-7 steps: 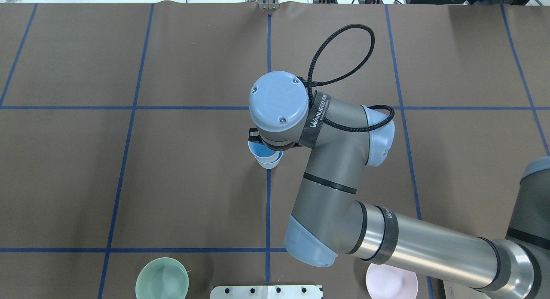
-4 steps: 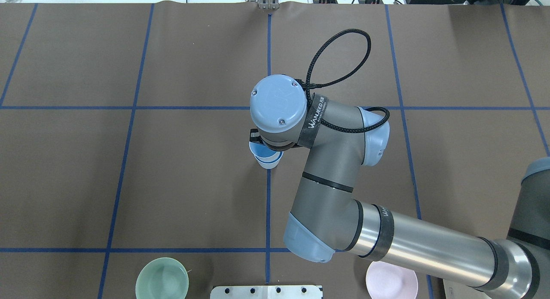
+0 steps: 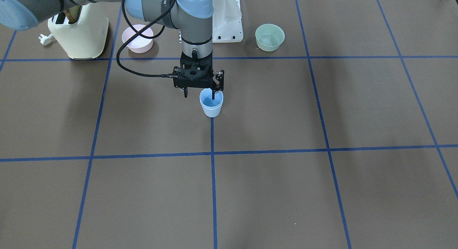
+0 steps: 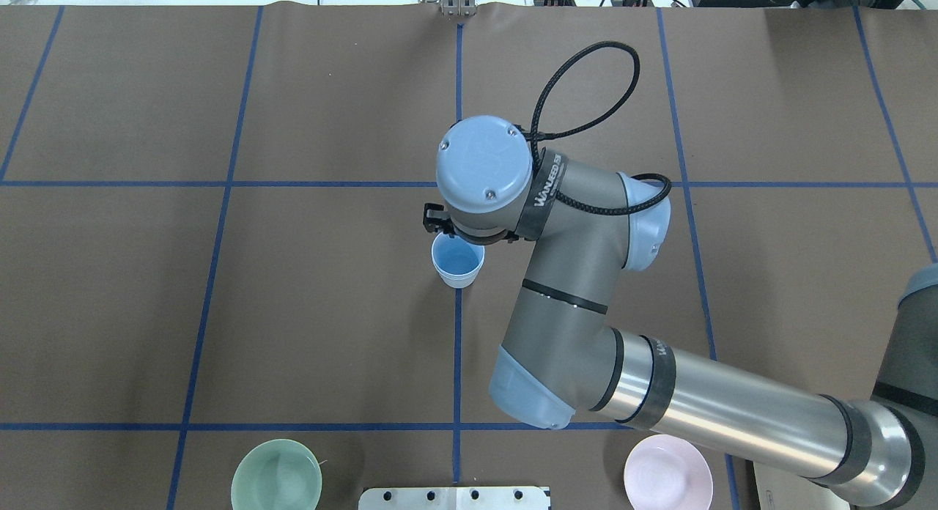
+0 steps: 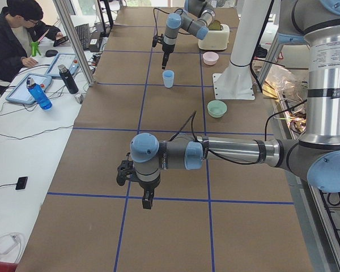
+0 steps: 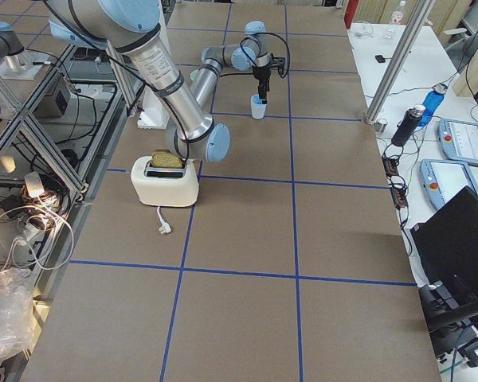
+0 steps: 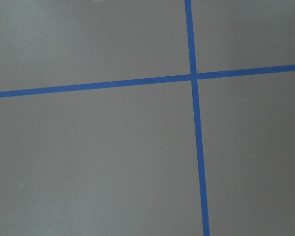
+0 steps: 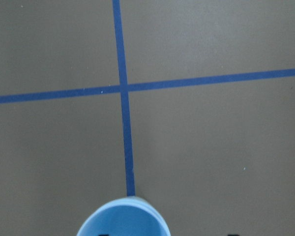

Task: Stack blue cups with both arms
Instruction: 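Open the right gripper and raise the right arm away from the stack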

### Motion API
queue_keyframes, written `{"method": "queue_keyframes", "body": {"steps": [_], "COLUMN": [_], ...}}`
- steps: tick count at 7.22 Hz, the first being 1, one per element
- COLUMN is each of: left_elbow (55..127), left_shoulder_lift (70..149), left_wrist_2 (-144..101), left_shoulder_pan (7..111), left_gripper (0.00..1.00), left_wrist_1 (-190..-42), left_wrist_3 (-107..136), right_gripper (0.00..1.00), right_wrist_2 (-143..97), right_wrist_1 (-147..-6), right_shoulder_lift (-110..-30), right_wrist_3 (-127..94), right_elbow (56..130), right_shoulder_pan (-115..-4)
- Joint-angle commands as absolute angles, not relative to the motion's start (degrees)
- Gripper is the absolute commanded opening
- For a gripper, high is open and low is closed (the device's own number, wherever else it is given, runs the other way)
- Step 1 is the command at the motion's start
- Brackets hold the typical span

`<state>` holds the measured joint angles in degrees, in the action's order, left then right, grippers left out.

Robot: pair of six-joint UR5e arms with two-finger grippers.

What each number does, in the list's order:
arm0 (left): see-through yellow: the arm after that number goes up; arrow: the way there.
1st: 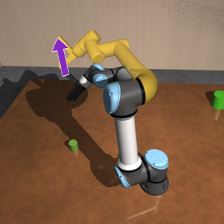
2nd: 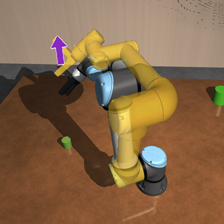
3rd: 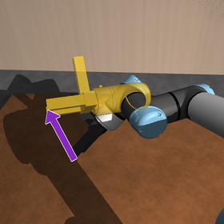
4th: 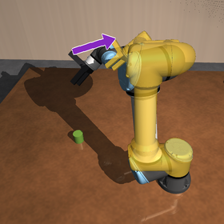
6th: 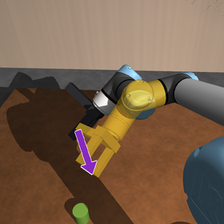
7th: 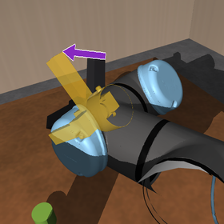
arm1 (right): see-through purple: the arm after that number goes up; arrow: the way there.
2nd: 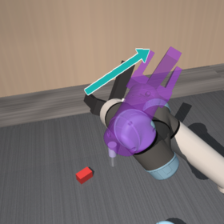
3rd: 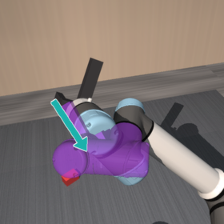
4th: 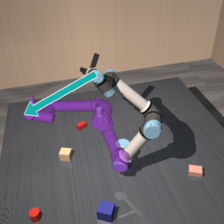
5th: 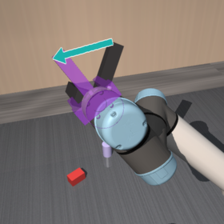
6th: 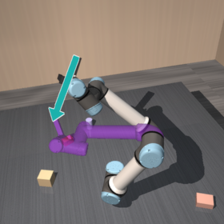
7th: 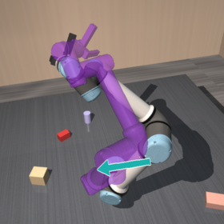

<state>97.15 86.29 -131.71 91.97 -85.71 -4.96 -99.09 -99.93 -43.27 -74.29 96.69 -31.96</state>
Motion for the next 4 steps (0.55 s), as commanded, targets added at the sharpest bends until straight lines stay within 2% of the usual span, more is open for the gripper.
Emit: {"method": "queue_keyframes", "body": {"steps": [1, 4], "left_elbow": [97.65, 99.22], "left_shoulder_lift": [86.23, 87.01], "left_wrist_2": [-131.75, -131.84], "left_shoulder_pan": [91.32, 91.32], "left_gripper": [0.98, 0.98], "left_wrist_1": [-83.58, -84.11], "left_wrist_3": [0.94, 0.36], "right_gripper": [1.00, 1.00], "right_wrist_2": [-107.26, -118.18], "right_wrist_1": [-99.85, -99.58], "right_shoulder_lift": [-46.29, -54.72], "right_wrist_3": [-64.39, -35.44], "right_elbow": [96.94, 96.51], "right_shoulder_pan": [-42.75, -59.62]}}
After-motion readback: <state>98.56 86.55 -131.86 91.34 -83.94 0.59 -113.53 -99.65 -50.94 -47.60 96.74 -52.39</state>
